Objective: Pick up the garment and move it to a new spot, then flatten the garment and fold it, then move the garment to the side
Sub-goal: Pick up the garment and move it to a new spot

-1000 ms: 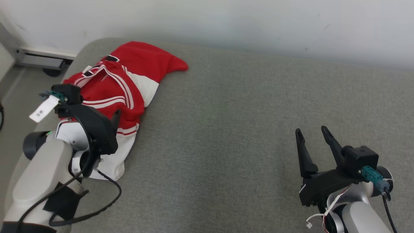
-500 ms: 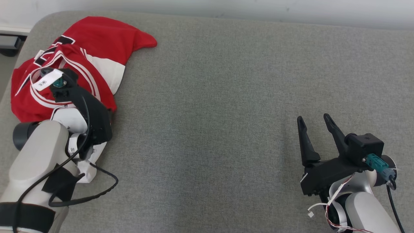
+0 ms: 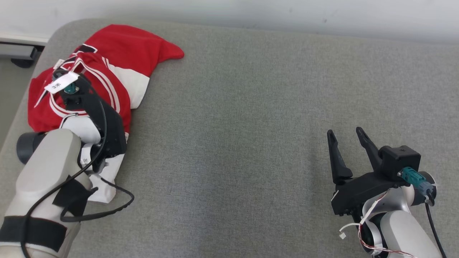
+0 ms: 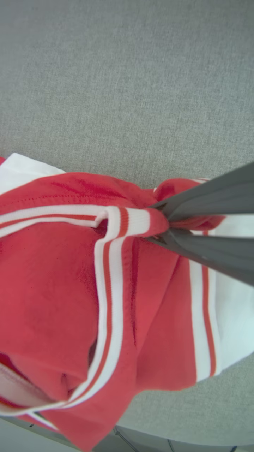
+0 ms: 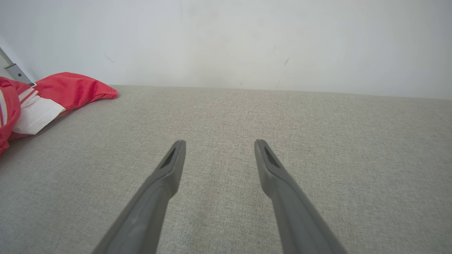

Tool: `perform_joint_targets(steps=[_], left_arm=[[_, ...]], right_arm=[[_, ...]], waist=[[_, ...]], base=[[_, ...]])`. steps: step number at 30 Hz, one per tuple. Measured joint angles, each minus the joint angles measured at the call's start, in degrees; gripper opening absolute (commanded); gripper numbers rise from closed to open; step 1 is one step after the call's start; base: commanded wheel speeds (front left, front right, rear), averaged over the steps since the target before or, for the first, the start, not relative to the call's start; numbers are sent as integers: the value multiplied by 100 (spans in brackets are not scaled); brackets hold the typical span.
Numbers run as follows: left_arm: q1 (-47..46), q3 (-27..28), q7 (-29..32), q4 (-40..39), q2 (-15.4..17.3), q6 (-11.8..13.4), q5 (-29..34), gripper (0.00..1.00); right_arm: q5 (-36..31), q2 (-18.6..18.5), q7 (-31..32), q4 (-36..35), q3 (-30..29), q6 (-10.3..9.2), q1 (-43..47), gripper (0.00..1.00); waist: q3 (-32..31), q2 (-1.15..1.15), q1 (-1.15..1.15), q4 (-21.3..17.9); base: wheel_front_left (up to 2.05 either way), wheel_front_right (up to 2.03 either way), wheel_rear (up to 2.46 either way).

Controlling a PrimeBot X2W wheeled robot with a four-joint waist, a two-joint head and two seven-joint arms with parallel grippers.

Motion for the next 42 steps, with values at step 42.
perform_joint_targets(steps=[42], left_arm=[[-892, -977, -1769, -2588, -1184, -624, -826, 0]], right_arm=[[54, 275, -98, 298, 7, 0, 784, 100]], waist=[[-1844, -1, -1, -1815]], base=[[0, 0, 0]])
